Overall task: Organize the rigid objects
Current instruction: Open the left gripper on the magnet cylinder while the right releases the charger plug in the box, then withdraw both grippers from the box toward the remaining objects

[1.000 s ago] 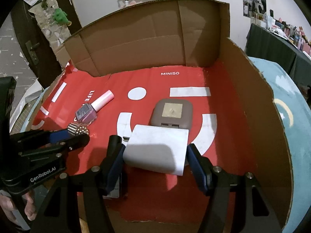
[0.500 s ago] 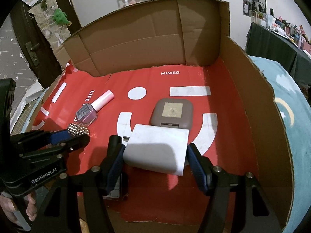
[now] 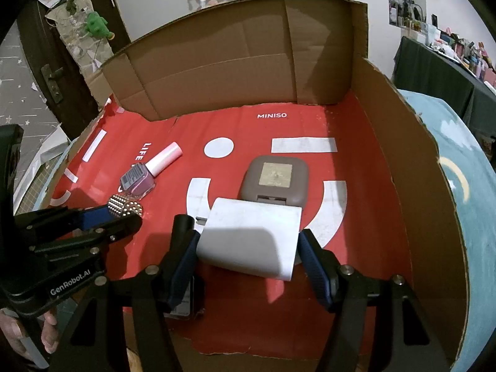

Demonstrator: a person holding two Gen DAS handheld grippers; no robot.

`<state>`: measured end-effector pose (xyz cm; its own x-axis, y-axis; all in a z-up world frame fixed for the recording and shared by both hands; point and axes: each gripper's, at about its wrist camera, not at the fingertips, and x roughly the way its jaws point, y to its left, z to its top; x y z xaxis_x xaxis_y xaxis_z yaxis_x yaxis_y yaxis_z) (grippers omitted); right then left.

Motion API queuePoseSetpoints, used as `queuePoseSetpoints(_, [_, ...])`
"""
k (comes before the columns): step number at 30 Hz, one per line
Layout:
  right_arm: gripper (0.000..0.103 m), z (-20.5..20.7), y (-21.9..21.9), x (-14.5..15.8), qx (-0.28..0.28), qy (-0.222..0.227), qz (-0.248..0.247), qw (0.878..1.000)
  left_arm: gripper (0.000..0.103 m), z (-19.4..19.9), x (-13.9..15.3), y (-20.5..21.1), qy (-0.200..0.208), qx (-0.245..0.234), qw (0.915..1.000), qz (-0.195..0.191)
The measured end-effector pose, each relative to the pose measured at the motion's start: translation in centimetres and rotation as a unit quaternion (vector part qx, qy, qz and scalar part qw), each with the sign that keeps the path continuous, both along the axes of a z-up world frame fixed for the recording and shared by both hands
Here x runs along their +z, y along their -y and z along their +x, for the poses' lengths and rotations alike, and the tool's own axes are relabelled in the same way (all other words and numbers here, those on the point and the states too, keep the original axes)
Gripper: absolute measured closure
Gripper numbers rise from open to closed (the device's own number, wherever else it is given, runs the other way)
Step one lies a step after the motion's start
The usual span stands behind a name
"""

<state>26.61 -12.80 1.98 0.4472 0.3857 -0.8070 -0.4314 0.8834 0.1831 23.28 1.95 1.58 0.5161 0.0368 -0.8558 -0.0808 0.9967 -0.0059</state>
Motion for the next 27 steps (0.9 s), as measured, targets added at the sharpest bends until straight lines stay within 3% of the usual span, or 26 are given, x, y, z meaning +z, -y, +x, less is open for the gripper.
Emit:
queuePoseSetpoints(10, [0.035,-0.3,0.1,0.3,-0.001,0.003,0.002,1.000,0.072,0.0,0.0,-0.2,-0.005,0.003,1.0000,-0.007])
queuePoseSetpoints(12, [0.035,-0.4,0.1,0.4,-0.002,0.003,0.003,1.000,0.052,-0.1,0.1,-0.1,-0.004,0.001,1.0000,-0.008])
queuePoseSetpoints(13, [0.035,-0.4,0.2,0.5,-0.002,0.004,0.003,1.000,0.031,-0.2,0.2,-0.1,-0.001,0.001,1.0000,-0.007])
queuePoseSetpoints(14, [0.034,-0.5,0.2,0.5,-0.002,0.005,0.003,1.000,0.023,-0.4,0.3,0.0,0.005,0.002,1.0000,-0.002])
queuePoseSetpoints(27, [0.021,-1.9,0.8,2.1,-0.002,0.024,0.013,1.000,0.023,-1.6,1.7,-0.3,0.020,0.010,0.9997,0.008])
